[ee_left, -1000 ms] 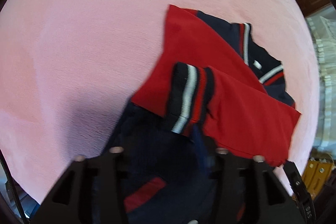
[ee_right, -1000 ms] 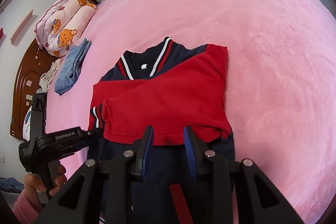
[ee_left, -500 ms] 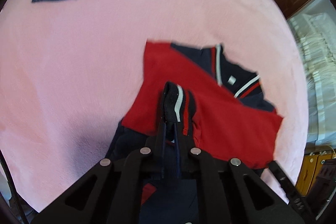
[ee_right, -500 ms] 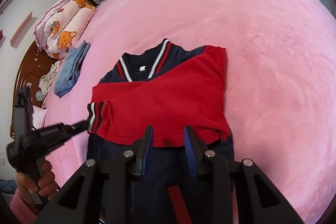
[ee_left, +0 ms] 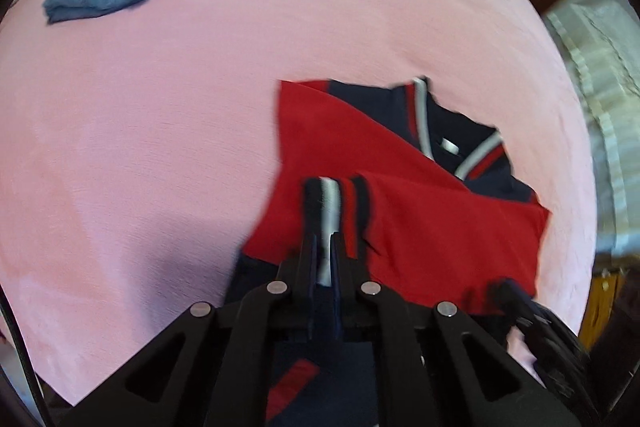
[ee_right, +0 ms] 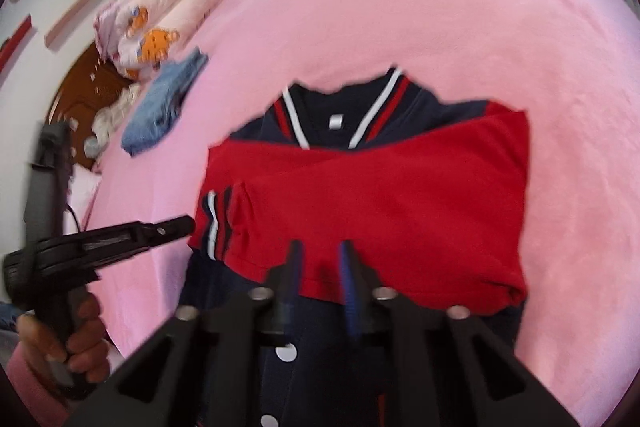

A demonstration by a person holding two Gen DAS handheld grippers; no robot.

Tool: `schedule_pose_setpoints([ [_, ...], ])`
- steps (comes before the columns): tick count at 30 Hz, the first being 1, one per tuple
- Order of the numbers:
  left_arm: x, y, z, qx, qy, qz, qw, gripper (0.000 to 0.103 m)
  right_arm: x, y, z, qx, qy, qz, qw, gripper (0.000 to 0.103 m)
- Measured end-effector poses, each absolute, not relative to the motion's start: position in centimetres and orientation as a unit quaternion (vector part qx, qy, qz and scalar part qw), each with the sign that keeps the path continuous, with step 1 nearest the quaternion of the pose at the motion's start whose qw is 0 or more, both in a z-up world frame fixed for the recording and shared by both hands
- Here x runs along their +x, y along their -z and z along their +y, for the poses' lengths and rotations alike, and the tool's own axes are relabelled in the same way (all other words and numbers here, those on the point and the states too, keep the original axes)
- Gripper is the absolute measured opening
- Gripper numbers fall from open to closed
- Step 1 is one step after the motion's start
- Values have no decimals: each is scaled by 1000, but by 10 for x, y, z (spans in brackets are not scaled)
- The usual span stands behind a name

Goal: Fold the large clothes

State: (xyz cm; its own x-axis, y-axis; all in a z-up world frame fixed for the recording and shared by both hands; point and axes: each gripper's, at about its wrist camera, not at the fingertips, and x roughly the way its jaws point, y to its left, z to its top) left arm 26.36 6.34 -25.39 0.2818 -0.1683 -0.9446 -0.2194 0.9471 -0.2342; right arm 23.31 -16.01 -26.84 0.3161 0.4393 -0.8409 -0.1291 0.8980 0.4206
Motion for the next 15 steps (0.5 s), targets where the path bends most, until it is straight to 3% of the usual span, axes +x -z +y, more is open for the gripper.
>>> schedule_pose_setpoints([
  [7, 265, 268, 14, -178, 74, 622, 759, 11, 232, 284, -157, 166, -179, 582, 775, 4],
  [13, 276, 297, -10, -147, 64, 643, 749, 11, 231, 292, -173, 173, -155, 586, 776, 4],
  [15, 280, 303, -9, -144, 45, 640, 754, 6, 231, 292, -178, 163, -150, 587, 779, 0],
])
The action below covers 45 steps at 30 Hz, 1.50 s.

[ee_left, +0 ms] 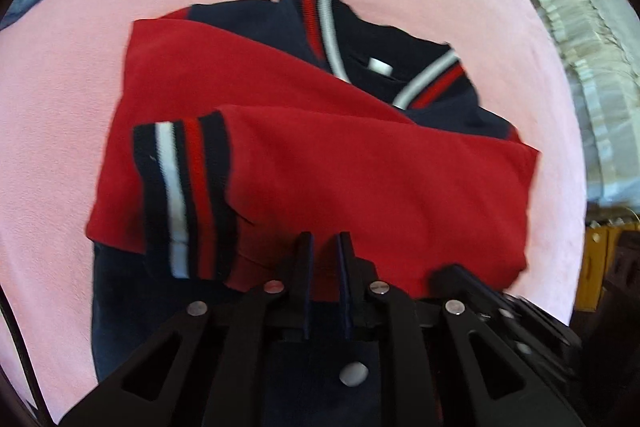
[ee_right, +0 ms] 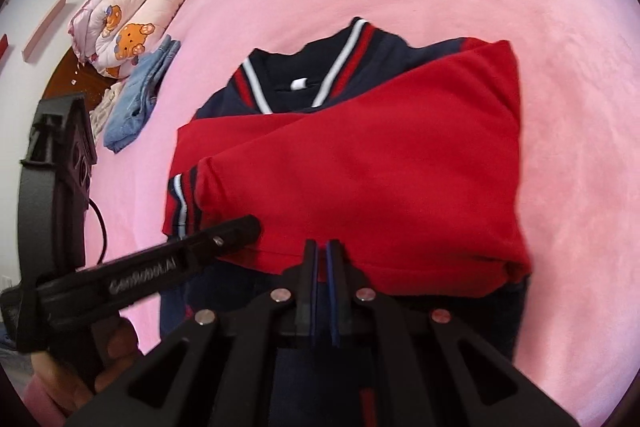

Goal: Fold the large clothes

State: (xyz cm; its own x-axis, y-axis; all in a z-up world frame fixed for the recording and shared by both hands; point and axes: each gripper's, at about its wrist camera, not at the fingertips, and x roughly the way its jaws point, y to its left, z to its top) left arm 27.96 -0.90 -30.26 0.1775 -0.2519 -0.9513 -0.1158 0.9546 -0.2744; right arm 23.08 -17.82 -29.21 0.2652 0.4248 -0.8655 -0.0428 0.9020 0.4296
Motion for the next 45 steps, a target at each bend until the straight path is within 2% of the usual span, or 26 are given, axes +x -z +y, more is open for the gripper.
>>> schedule_pose_setpoints([
  [2, 281, 302, 3, -148, 16, 632, 760, 5, 230, 289, -188, 138, -131, 580, 792, 0],
  [5, 281, 305, 22, -180, 11, 633, 753, 1, 228, 289, -207, 162, -135, 574, 791, 0],
  [7, 280, 306, 27, -187, 15, 633, 751, 1, 226, 287, -215, 126, -98, 570, 806, 0],
  [13, 283, 301, 15, -144, 24, 633, 760, 1, 224, 291, -247, 136, -71, 569, 808, 0],
  [22, 274, 286, 33, -165, 32, 639, 751, 1, 220, 274, -243, 122, -48, 556, 821, 0],
  [27, 270, 267, 25, -147, 56, 636, 755, 3, 215, 251, -220, 132, -125, 525, 832, 0],
  [31, 276, 269, 14, -179, 101, 636, 744, 3, 225, 268, -195, 166, -162, 533, 814, 0],
  [36, 290, 292, -3, -159, 87, 638, 748, 3, 251, 299, -173, 165, -160, 536, 812, 0],
  [45, 306, 303, 16, -175, 54, 608, 773, 3, 289, 309, -214, 170, -101, 521, 830, 0],
])
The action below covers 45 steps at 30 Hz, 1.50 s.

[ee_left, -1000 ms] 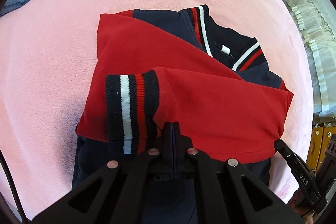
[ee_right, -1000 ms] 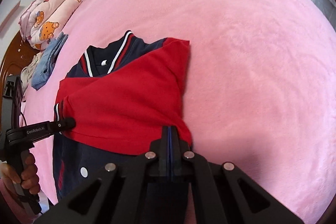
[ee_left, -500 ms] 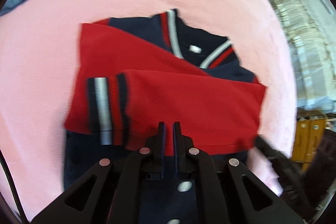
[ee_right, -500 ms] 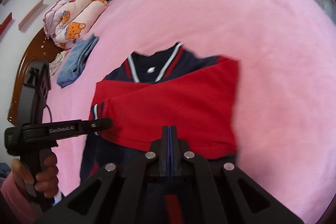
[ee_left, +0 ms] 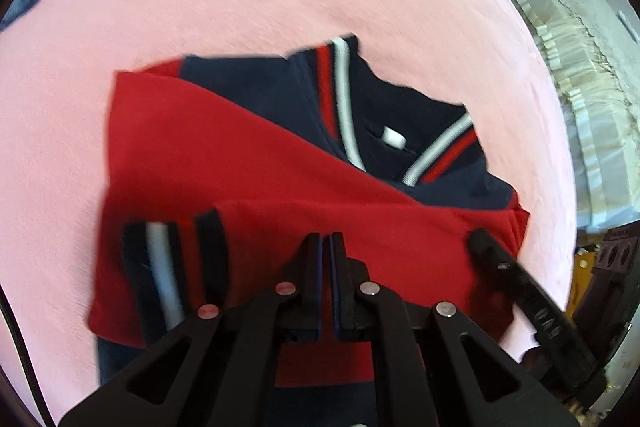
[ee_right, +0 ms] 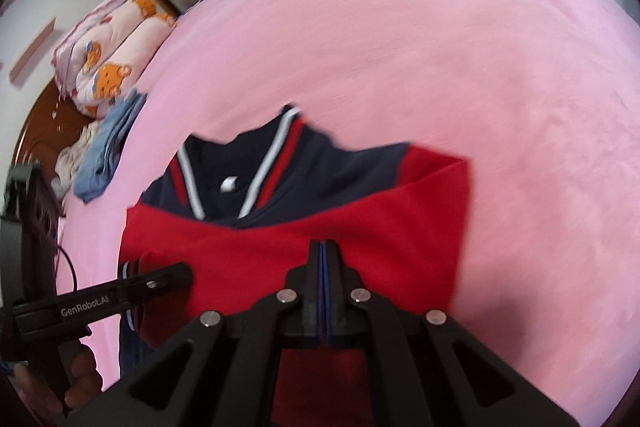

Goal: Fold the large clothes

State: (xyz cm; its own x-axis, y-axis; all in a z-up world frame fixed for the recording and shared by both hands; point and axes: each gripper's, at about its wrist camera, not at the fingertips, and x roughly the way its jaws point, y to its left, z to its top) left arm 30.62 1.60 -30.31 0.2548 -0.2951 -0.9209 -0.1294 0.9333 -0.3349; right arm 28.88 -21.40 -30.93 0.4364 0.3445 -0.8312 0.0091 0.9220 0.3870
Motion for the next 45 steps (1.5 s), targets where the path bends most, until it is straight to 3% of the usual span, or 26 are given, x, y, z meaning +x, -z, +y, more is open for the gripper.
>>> schedule_pose_setpoints([
  [12, 307, 303, 47, -183, 6, 597, 781, 1, 300, 302, -269, 139, -20, 493, 859, 0],
  [15, 309, 302, 46, -177, 5, 598, 782, 1, 309, 311, -290, 197, -23, 504, 840, 0],
  [26, 306, 284, 13, -154, -2, 595, 789, 2, 300, 289, -297, 214, -50, 502, 836, 0],
  [29, 298, 276, 5, -155, -5, 594, 789, 10, 289, 274, -289, 229, -64, 502, 831, 0],
  [32, 284, 264, 0, -160, -8, 585, 795, 33, 275, 257, -279, 229, -76, 502, 830, 0],
  [34, 272, 254, -2, -154, -21, 572, 806, 56, 267, 249, -271, 218, -70, 514, 827, 2],
  [41, 222, 235, 2, -127, -65, 568, 811, 59, 213, 231, -231, 182, -92, 545, 813, 2],
  [43, 204, 233, 1, -108, -73, 568, 813, 68, 195, 232, -227, 189, -92, 554, 805, 2],
  [45, 190, 234, 11, -112, -62, 578, 806, 68, 173, 236, -220, 193, -83, 568, 796, 2],
])
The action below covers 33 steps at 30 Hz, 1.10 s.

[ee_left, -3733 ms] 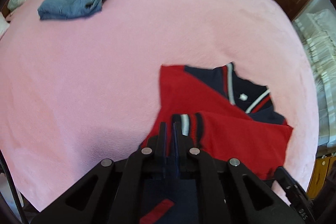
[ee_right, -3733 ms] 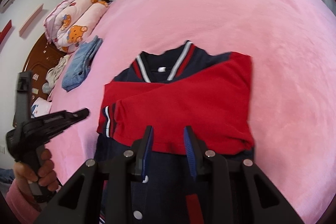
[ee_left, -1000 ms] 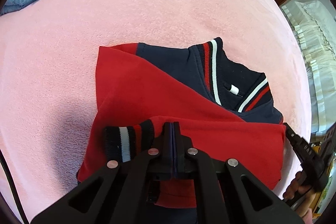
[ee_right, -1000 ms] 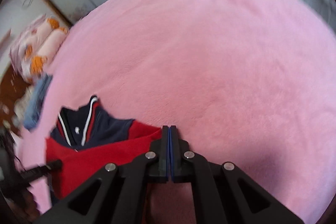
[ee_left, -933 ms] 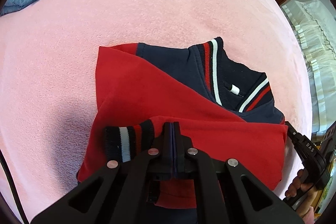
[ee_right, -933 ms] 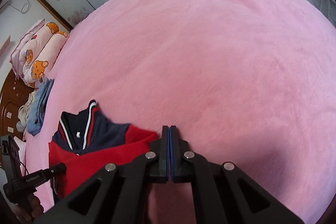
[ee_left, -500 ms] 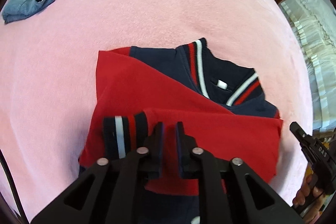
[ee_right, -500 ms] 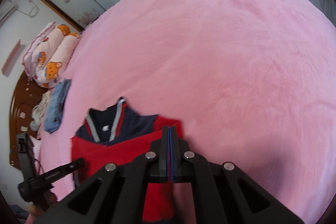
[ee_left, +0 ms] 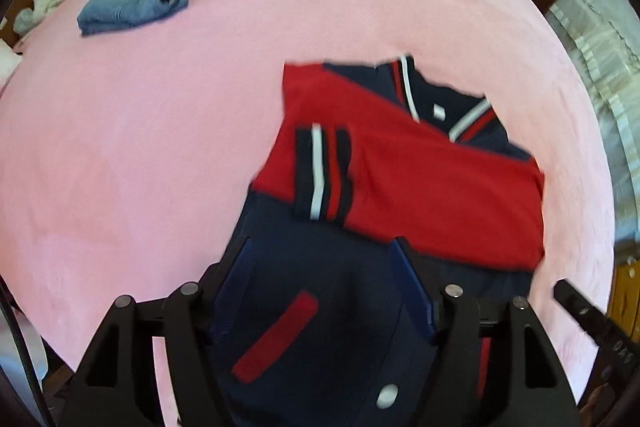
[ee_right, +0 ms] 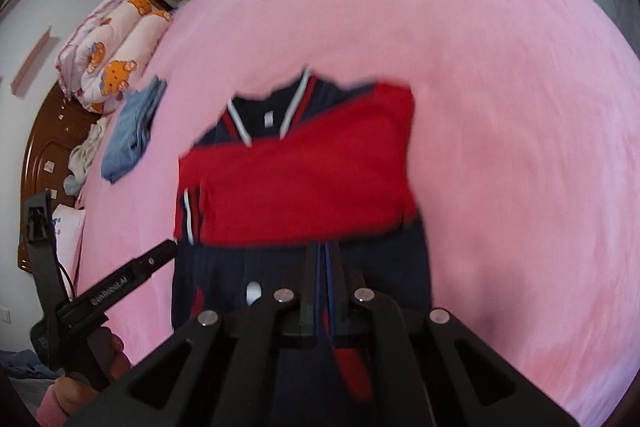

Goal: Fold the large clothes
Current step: 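Release the cuff and move both grippers to the striped jacket hem, then grasp the striped hem with both grippers and lift it toward the collar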

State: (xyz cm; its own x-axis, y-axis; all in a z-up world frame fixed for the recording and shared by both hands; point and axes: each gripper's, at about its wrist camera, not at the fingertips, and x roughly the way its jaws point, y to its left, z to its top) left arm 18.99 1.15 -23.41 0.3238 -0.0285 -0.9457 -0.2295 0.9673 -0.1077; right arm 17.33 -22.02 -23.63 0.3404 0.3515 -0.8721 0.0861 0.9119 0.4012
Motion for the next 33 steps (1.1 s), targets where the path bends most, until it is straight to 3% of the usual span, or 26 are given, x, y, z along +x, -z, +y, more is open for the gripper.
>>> schedule_pose_setpoints([
  [6, 131, 243, 33, -117, -46, 626, 770, 68, 108, 253, -218, 208, -25, 605, 768, 4],
  [10, 95, 247, 52, -97, -38, 649, 754, 69, 67, 262, -227, 231, 12, 621, 749, 23],
  [15, 67, 255, 77, -84, -40, 670, 736, 72, 29, 266, -239, 243, 56, 627, 738, 26],
  [19, 55, 267, 97, -90, -34, 696, 712, 73, 8, 272, -250, 279, 83, 621, 728, 36],
  [33, 48, 314, 126, -121, 43, 734, 666, 73, -21, 319, -280, 460, 83, 599, 650, 37],
])
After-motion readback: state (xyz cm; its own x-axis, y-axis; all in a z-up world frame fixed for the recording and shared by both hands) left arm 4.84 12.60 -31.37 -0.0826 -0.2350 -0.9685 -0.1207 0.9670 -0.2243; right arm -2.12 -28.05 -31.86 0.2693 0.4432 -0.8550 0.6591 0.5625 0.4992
